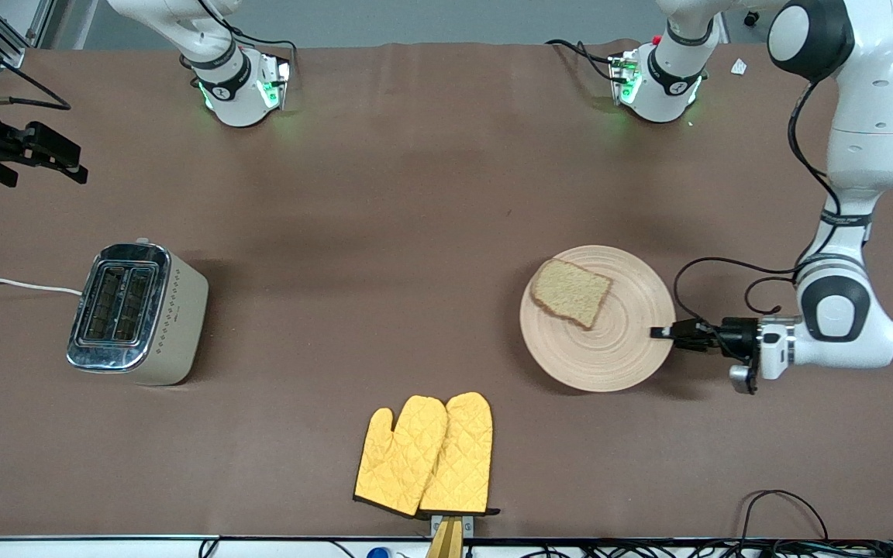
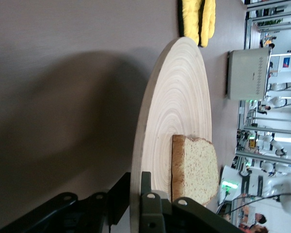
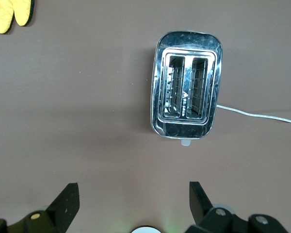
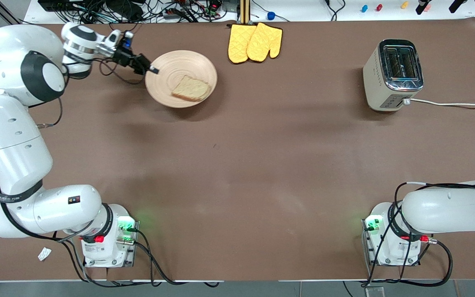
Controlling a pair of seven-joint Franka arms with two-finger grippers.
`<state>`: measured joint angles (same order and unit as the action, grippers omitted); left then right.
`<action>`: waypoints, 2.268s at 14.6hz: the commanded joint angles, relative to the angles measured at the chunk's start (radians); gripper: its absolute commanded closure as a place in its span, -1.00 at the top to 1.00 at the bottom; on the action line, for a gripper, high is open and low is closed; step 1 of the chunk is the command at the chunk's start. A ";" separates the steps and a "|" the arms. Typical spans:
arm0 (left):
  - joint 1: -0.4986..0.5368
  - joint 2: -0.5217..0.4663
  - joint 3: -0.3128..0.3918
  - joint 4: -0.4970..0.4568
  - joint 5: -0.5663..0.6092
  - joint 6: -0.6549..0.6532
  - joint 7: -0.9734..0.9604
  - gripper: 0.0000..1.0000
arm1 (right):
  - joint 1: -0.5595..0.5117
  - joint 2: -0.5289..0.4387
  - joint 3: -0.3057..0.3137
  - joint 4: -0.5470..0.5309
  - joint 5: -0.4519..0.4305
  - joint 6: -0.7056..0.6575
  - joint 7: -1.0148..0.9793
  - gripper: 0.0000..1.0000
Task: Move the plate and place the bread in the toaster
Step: 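Push the plate with the left gripper toward the toaster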
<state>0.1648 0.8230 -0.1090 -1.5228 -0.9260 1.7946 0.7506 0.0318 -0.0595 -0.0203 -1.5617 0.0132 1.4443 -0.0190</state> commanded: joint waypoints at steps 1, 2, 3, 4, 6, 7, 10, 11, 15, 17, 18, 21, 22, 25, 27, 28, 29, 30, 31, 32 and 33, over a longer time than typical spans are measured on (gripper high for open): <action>-0.071 -0.005 -0.037 0.010 -0.098 0.067 -0.083 -0.99 | -0.007 0.000 0.000 0.000 0.010 -0.007 0.005 1.00; -0.121 -0.005 -0.043 0.010 -0.141 0.127 -0.111 -0.99 | -0.009 0.000 0.000 0.000 0.010 -0.007 0.005 1.00; -0.178 -0.005 -0.043 0.012 -0.180 0.194 -0.144 -0.99 | -0.007 0.000 0.000 0.000 0.010 -0.007 0.005 1.00; -0.232 -0.005 -0.043 0.015 -0.213 0.262 -0.181 -0.99 | -0.009 0.000 0.000 0.000 0.011 -0.011 0.005 1.00; -0.342 -0.001 -0.044 0.018 -0.308 0.403 -0.250 -0.99 | -0.010 0.000 -0.001 0.000 0.011 -0.016 0.004 1.00; -0.405 0.001 -0.043 0.018 -0.368 0.460 -0.272 -0.99 | -0.010 0.000 -0.001 -0.001 0.011 -0.018 0.004 1.00; -0.526 0.004 -0.043 0.018 -0.525 0.563 -0.289 -0.99 | -0.010 0.000 -0.001 -0.001 0.011 -0.018 0.004 1.00; -0.568 0.007 -0.043 0.018 -0.560 0.584 -0.278 -0.99 | -0.010 0.000 -0.001 -0.001 0.011 -0.021 0.004 1.00; -0.671 0.044 -0.043 0.064 -0.620 0.643 -0.254 -0.99 | -0.018 0.000 -0.004 -0.003 0.010 -0.027 0.002 1.00; -0.702 0.070 -0.043 0.091 -0.636 0.657 -0.231 -0.99 | -0.016 0.000 -0.004 -0.003 0.010 -0.028 0.004 1.00; -0.714 0.091 -0.043 0.108 -0.636 0.675 -0.200 -0.99 | -0.015 0.000 -0.004 -0.003 0.010 -0.028 0.005 1.00; -0.743 0.134 -0.044 0.131 -0.637 0.698 -0.125 -0.99 | -0.016 0.000 -0.004 -0.003 0.010 -0.028 0.005 1.00; -0.749 0.137 -0.044 0.131 -0.637 0.703 -0.123 -0.99 | -0.013 0.001 -0.004 -0.003 0.001 -0.024 0.001 1.00; -0.766 0.143 -0.043 0.131 -0.656 0.713 -0.117 -0.99 | -0.003 0.001 -0.001 -0.006 -0.022 -0.018 0.011 1.00; -0.769 0.143 -0.043 0.131 -0.656 0.723 -0.117 -0.87 | -0.003 0.012 0.000 -0.018 -0.018 -0.012 0.016 1.00; -0.765 0.143 -0.043 0.131 -0.654 0.723 -0.117 -0.52 | -0.003 0.021 0.000 -0.021 -0.012 0.004 0.017 1.00; -0.763 0.140 -0.043 0.130 -0.651 0.723 -0.119 0.41 | -0.003 0.027 0.000 -0.023 -0.010 0.013 0.019 1.00; -0.762 0.133 -0.040 0.128 -0.642 0.723 -0.119 0.96 | -0.003 0.042 0.000 -0.024 -0.010 0.015 0.036 1.00; -0.752 0.122 -0.031 0.128 -0.639 0.723 -0.122 1.00 | 0.000 0.047 0.002 -0.031 -0.010 0.018 0.051 1.00; -0.737 0.108 -0.025 0.124 -0.628 0.720 -0.125 1.00 | 0.003 0.047 0.002 -0.040 -0.010 0.030 0.053 1.00; -0.708 0.091 -0.026 0.110 -0.596 0.715 -0.131 1.00 | 0.002 0.046 0.002 -0.052 -0.010 0.044 0.053 1.00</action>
<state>-0.5841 0.9564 -0.1375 -1.3925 -1.5436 2.5132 0.6159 0.0292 -0.0047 -0.0218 -1.5862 0.0057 1.4636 0.0079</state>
